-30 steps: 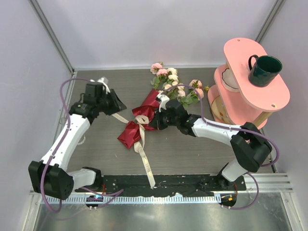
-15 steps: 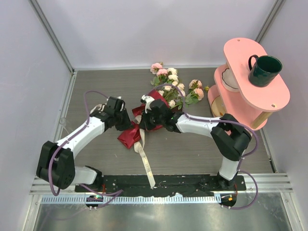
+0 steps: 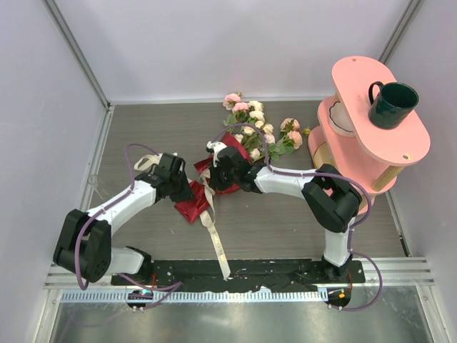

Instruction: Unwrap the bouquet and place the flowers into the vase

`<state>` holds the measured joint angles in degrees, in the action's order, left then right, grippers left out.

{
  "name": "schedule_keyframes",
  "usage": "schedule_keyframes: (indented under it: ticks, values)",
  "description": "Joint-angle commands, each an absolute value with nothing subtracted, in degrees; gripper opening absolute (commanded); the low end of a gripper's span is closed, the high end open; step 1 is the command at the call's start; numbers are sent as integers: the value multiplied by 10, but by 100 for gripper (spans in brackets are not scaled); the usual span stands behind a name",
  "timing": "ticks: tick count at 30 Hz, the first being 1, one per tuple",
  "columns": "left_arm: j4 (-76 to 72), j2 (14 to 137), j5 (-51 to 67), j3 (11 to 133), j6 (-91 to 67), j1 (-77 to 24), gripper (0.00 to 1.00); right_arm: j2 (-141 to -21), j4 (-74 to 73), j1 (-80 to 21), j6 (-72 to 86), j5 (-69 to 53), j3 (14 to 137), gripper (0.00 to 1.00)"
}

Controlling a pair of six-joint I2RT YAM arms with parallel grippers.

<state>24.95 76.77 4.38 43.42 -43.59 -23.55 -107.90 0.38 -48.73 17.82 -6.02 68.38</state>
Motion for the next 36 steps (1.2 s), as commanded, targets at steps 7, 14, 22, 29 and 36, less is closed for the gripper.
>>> schedule_keyframes:
  ticks: [7, 14, 22, 29, 36]
  values:
    - [248, 747, 25, 425, -439, -237, 13, -1107, 11, -500, 142, -57, 703, 17]
    - [235, 757, 32, 420, -441, -237, 13, -1124, 7, -518, 115, -34, 710, 29]
    - [233, 767, 24, 415, -439, -237, 12, -1140, 4, -550, 73, 103, 720, 34]
    - [242, 763, 12, 410, -440, -237, 10, -1138, -9, -563, 64, 169, 728, 22]
    - [244, 772, 5, 407, -441, -237, 7, -1076, 59, -566, 52, 229, 684, 1]
